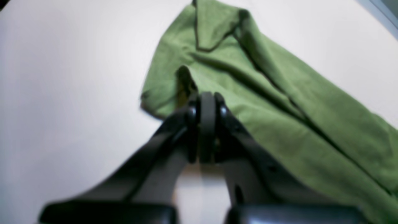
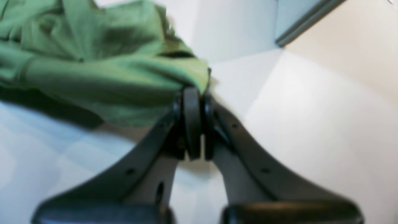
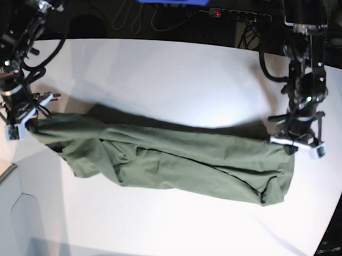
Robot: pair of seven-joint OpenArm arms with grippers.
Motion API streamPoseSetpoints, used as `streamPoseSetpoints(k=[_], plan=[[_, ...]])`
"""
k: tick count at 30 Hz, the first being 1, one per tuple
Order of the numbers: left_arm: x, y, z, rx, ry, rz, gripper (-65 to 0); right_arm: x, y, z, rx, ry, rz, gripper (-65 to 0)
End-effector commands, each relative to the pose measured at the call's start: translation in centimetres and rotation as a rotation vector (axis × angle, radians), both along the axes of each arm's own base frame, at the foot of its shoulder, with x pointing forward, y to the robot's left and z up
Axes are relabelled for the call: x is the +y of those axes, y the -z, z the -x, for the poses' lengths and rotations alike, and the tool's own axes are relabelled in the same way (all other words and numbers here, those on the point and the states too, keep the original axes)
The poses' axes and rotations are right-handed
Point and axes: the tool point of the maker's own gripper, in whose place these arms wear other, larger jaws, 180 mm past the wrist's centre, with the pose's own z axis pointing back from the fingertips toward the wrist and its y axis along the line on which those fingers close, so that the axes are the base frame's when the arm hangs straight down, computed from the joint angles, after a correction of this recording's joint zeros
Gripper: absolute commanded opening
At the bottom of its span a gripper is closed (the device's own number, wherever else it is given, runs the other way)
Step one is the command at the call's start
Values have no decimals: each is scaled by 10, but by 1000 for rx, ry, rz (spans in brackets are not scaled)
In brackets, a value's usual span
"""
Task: Layout the t-shirt on the table in an organized manner, then fold the t-shirt properly
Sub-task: 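Lift and drag the shirt with both grippers to spread it flat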
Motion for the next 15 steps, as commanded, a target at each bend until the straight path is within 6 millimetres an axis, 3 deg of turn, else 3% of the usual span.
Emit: streamPoseSetpoints(k=[1, 6, 9, 13, 15], plan=[[11, -22, 1, -64, -16, -42, -650, -1, -15, -5, -49, -16, 19, -650], [26, -40, 45, -75, -50, -84, -650, -9, -11, 24, -6, 0, 56, -650], [39, -45, 70, -69, -90, -92, -650, -7, 1, 45, 48, -5, 59, -650], [55, -35, 96, -39, -149, -28, -650, -2, 23, 74, 135, -12, 45, -650], [66, -19, 110, 1, -189, 5, -650, 4, 32, 85, 160, -3, 21, -650]])
